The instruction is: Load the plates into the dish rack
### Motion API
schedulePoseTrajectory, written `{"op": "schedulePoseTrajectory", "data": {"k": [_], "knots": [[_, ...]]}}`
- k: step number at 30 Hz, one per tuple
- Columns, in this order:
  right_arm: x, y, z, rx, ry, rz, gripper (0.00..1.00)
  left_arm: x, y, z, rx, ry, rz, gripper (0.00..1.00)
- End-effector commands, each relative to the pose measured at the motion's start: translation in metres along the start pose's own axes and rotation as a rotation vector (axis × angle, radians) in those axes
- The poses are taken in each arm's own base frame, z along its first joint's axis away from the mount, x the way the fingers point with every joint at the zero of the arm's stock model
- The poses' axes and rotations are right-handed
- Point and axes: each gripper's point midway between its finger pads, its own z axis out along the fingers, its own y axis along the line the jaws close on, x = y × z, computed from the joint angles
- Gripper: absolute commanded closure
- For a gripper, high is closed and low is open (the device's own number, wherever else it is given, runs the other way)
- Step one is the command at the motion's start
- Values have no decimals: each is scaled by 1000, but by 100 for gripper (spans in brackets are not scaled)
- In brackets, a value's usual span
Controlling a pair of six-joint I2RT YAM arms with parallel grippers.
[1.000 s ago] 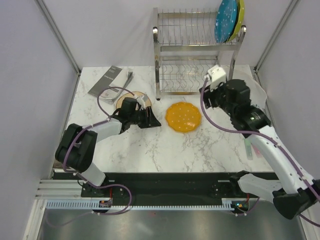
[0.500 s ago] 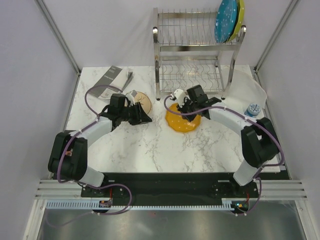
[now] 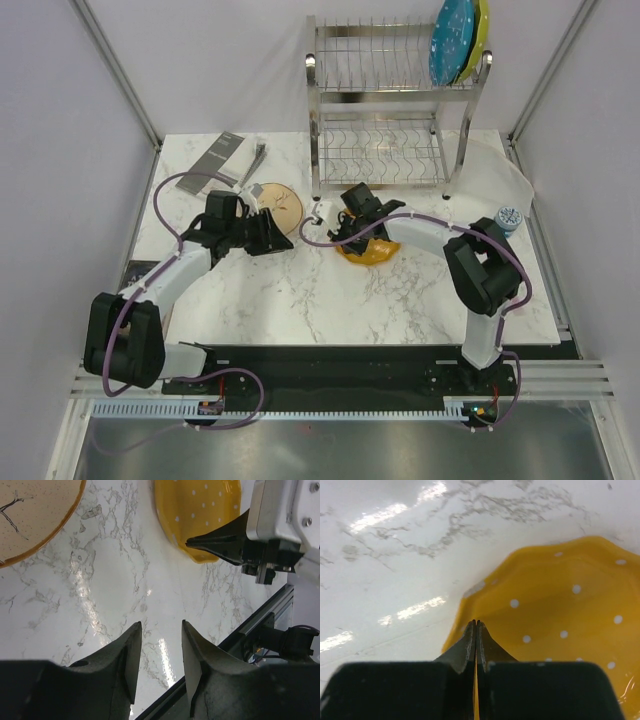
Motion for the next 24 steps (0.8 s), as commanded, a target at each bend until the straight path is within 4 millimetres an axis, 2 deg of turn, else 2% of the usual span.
{"op": "schedulePoseTrajectory", "data": {"k": [1,7,12,14,17,19,22,24], "knots": [[-18,22,-6,-66,23,-106,100,0,1,-7,-10,-13,30,55],[0,60,-1,-186,143,-85,99,-11,0,-14,-14,-51,39,53],[15,88,-1,-231,182,-114,99,-10,1,-18,-12,-60,37,53],[10,96,-5,-237,167,-111,99,-6,3,-19,-14,-59,30,53],[-10,89,-17,-180,105,-95,96,-2,5,-21,-16,-57,26,52],[-23,81,-27,-132,74,-98,86,2,7,-21,-20,-55,24,51],[-50,66,-54,-44,-10,-137,83,7,8,-22,-15,-51,24,50],[-57,54,-61,14,-23,-160,83,8,7,-23,-12,-56,20,50]]}}
